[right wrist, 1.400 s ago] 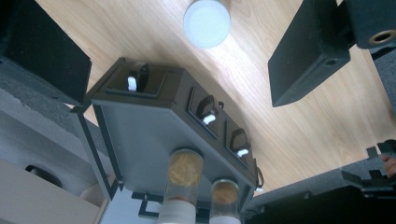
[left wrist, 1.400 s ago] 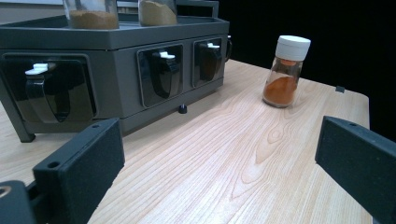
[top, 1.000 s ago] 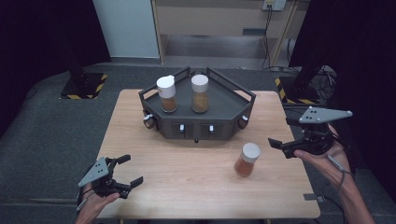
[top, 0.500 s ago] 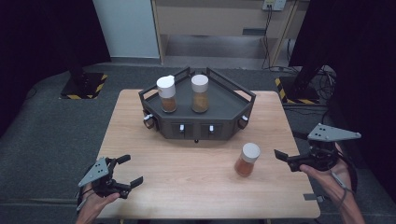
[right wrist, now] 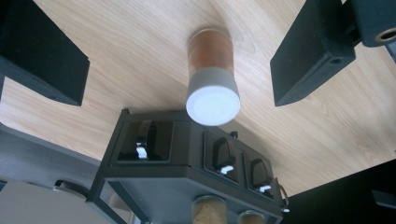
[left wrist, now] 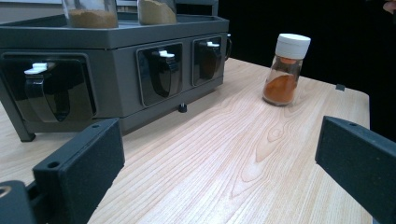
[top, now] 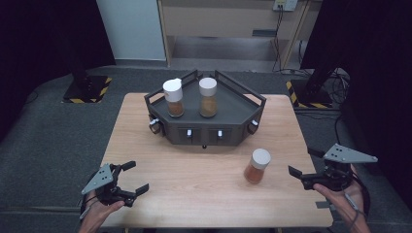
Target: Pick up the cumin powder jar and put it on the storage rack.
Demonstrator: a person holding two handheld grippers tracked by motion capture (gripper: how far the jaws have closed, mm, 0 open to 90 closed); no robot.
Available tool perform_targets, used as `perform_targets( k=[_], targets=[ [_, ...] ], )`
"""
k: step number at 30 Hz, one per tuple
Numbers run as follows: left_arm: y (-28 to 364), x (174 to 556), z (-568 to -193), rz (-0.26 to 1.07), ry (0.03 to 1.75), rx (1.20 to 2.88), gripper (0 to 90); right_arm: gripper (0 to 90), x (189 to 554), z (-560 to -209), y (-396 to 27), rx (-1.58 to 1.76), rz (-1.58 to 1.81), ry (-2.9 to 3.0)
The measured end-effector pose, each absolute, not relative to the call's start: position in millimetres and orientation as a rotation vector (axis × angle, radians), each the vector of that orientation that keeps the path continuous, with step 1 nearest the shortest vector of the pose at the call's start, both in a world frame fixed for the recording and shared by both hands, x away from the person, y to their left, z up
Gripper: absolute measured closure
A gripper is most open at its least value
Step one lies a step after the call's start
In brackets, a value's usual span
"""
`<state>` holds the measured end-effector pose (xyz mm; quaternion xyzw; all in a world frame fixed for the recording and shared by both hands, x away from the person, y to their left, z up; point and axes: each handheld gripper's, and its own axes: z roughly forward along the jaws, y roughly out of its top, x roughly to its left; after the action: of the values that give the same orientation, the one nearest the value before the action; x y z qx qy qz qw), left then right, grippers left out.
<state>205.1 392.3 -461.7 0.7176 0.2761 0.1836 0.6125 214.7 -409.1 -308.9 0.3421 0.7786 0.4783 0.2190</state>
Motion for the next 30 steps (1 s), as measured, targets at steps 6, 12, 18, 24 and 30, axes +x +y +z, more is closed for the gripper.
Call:
perform_targets(
  k=[6,12,18,24,30],
  targets=[
    [392.3,205.0,-461.5,0.424,0.636,1.655,0.0,5.6,205.9,-321.7,-411.1,0.953,1.326,2.137],
    [392.7,204.6,-461.6,0.424,0.636,1.652,0.0,5.3,199.3,-337.9,-412.2,0.961,1.344,2.126],
    [392.6,204.2,-461.0,0.427,0.635,1.656,0.0,4.8,196.4,-351.5,-414.7,0.973,1.359,2.117],
    [392.8,204.3,-461.3,0.425,0.635,1.654,0.0,4.8,194.1,-361.1,-414.1,0.974,1.355,2.119],
    [392.7,204.6,-461.7,0.424,0.634,1.654,0.0,4.8,195.5,-371.6,-415.0,1.003,1.365,2.125]
  ],
)
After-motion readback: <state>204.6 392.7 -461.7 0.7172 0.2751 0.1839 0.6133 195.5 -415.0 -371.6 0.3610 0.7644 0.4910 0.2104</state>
